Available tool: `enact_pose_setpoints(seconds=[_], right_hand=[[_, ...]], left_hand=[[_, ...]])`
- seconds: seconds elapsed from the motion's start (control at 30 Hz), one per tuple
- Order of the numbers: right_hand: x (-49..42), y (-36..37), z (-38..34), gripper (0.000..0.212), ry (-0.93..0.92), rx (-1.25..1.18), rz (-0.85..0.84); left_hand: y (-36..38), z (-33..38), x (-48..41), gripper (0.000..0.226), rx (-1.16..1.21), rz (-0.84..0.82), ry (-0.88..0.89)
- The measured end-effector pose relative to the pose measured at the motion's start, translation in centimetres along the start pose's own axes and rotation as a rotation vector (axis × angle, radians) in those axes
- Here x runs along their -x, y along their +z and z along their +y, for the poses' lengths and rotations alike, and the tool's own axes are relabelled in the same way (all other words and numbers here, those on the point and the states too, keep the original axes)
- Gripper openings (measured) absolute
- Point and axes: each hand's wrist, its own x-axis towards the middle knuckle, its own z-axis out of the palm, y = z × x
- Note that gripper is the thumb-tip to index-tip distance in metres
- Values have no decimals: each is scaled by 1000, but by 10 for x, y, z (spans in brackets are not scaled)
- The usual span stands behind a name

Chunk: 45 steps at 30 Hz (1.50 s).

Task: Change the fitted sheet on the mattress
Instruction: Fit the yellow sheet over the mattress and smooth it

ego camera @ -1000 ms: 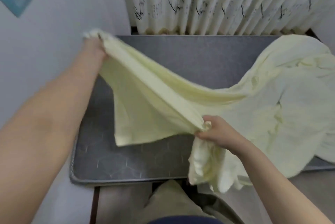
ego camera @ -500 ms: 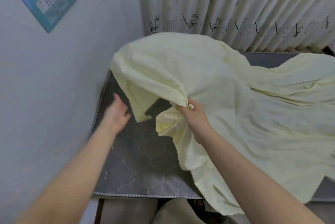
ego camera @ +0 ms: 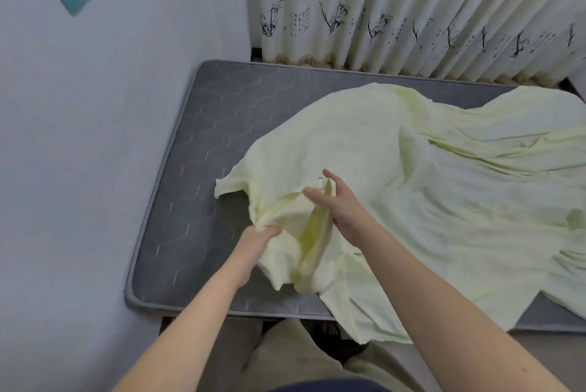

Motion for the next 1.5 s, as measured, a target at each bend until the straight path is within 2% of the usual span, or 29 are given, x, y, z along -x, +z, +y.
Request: enact_pose_setpoints(seconds=[0.1,0.17,0.2,0.23,0.3,0.33,0.4,0.43,0.5,0.53,0.57,0.63,0.67,0.7,0.73,0.8,0.87,0.93,1.0,1.1,1.17,1.2,1.27,1.37,1.43,1.5], right_hand=[[18,-22,45,96,86,273,-195],[30,-25,75,105,135,546,-278],[34,-26,88,104,144,711,-238],[35,-27,100,92,132,821,-166],[36,-29,114,38,89,794,33],[37,-32,117,20,60,716,115],[39,-38,116,17,-10,628,269],[40,-42,113,15,-38,595,348],[44,-45,104,15,-107,536,467],[46,-45,98,18,-145,522,488],[47,-41,93,23,-179,539,476],[51,-31,84,32,-249,623,342],[53,-23,81,35,-276,676,230],[56,-15,81,36,-300,744,95],[60,-5,83,36,-326,844,-38],[66,11,92,35,-393,1110,-174],[69,16,102,36,-373,1249,-92],[66,7,106,37,-206,1253,85],[63,-15,107,37,-76,1306,203],[63,-47,110,30,-89,1441,283],[65,-61,110,19,-32,1296,317],[67,-66,109,16,11,1099,329],[74,-78,105,11,43,624,380],[79,-91,98,20,-14,208,468],[79,-89,93,18,-43,173,415],[76,-81,90,5,-76,315,303]], left_hand=[[3,8,10,36,283,39,-48],[3,15,13,44,344,-7,-70],[2,18,15,48,338,-52,-57],[1,21,17,51,312,-95,-30],[-3,22,17,49,209,-71,75],[-6,21,14,43,151,38,135],[-21,14,3,34,136,334,200],[-30,10,-4,35,207,451,193],[-46,-2,-12,44,304,608,78],[-50,-9,-14,52,293,624,-57],[-47,-15,-12,63,269,558,-226],[-30,-23,4,97,264,229,-499],[-19,-26,12,111,285,31,-565],[-9,-28,21,114,319,-120,-590],[1,-28,28,104,354,-195,-583],[17,-27,34,67,401,-156,-507],[25,-25,33,44,460,21,-393],[22,-16,32,28,575,73,-275],[12,-3,32,25,655,35,-186],[1,9,35,36,610,25,-116],[-2,8,37,44,527,54,-66],[-5,8,37,45,524,78,-51],[-13,5,37,43,670,117,-58],[-27,3,35,33,973,139,-74],[-27,0,36,34,1001,123,-98],[-21,-3,38,37,934,65,-118]])
